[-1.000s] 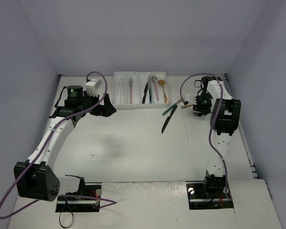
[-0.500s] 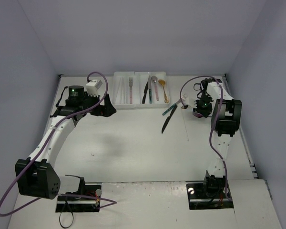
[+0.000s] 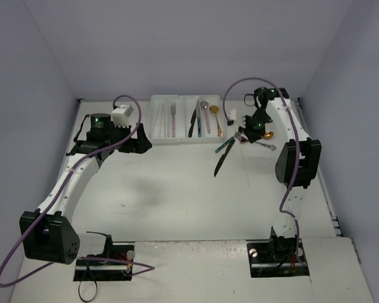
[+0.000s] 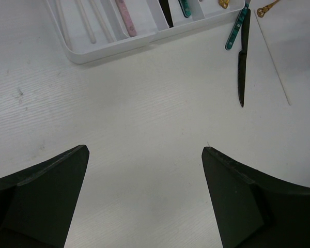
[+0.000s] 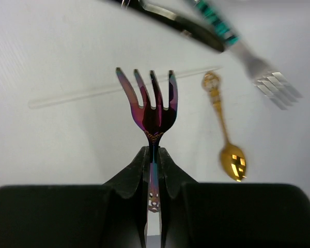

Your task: Sort the eating utensils into containers

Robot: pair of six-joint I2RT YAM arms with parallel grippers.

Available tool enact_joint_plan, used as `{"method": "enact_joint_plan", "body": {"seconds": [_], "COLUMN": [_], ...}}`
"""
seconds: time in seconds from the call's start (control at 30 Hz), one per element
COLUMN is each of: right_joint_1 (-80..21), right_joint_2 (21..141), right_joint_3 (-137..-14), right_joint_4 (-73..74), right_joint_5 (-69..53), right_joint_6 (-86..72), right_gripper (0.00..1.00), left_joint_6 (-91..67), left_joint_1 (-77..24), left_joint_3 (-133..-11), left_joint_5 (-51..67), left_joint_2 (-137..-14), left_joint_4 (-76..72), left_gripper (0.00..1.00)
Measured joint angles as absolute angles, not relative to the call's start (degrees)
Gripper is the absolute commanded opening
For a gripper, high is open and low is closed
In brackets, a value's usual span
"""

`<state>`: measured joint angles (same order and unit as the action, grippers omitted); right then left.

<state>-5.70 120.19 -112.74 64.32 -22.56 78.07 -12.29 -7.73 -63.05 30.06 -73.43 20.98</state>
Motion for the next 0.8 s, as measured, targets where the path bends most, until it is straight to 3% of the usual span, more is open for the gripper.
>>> {"method": "enact_joint_plan", "body": {"seconds": [0.27, 0.57, 0.8], "right_joint_1": [-12.9, -22.3, -25.6], "right_joint_2": [119.9, 123.9, 133.2], "right_joint_3": [-138.1, -133.7, -134.0], "right_joint_4": [58.5, 24.8, 9.3], "right_joint_5": [-36.7, -38.4, -30.5], "right_joint_6": [53.9, 12.7, -2.7], "right_gripper": [0.0, 0.0, 0.0], "left_joint_6": [-14.2, -19.2, -20.4], "left_joint_1": [-7.2, -0.6, -0.2], "left_joint_3": [-63.0, -63.0, -62.8], "left_joint_5": [27.0, 26.8, 27.0], "left_joint_2": [-71.5, -70.6, -70.3], "left_joint_4": [20.7, 20.1, 20.0], "left_gripper": [0.91, 0.91, 0.91]}}
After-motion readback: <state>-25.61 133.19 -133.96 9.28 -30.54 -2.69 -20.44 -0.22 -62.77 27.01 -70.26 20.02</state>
